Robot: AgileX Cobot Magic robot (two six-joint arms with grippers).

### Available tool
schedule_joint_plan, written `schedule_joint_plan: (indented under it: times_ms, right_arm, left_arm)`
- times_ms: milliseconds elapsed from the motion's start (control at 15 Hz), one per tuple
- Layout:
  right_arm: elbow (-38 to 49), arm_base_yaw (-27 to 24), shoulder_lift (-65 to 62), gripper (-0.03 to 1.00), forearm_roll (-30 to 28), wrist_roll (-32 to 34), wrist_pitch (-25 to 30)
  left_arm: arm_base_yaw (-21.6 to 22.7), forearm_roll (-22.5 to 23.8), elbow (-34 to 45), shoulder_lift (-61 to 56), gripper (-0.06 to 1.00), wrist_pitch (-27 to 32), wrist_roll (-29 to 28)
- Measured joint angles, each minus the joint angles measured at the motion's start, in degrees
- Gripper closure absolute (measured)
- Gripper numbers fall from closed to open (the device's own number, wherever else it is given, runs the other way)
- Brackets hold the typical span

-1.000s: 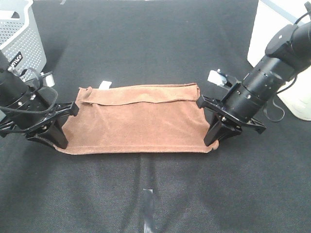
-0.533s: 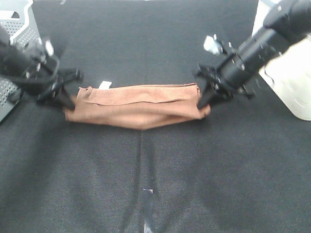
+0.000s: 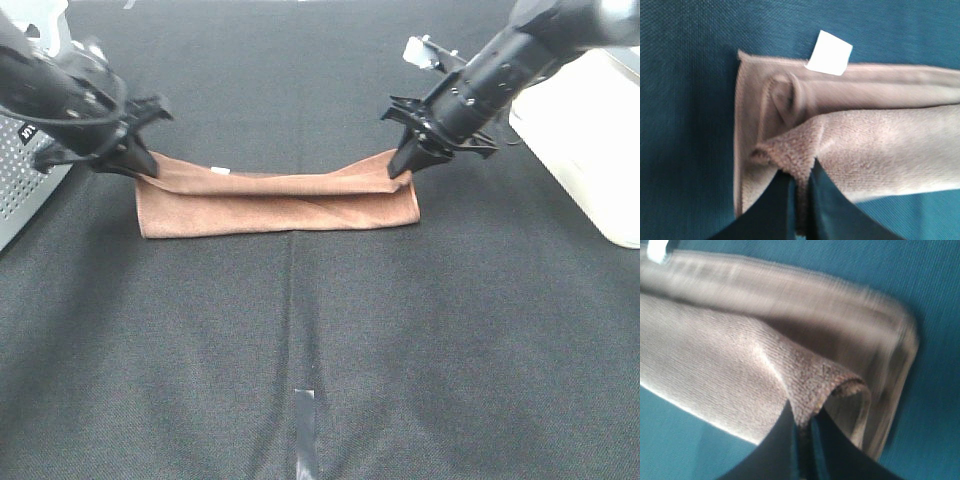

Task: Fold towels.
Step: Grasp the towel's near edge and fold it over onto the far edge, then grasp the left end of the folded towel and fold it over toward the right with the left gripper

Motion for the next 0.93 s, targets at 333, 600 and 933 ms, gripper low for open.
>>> schedule_joint_plan:
  times_ms: [333, 600, 933]
  right_arm:
    - [-1.55, 0.00, 2.69, 0.95, -4.93, 4.98, -1.78]
    - [-1.72, -0.06, 2.69, 0.39, -5.84, 6.02, 0.69]
    - [-4.53, -0.06, 2.58, 0.06, -7.22, 6.02, 5.90]
  left_arm:
    - [0.00, -0.63, -0.74, 3.15, 0.81, -0.69, 0.00]
    - [0.00, -1.89, -0.80, 3.15, 0.25, -0.69, 0.00]
    - [0.00, -1.20, -0.80, 3.15, 0.10, 0.80, -2.64]
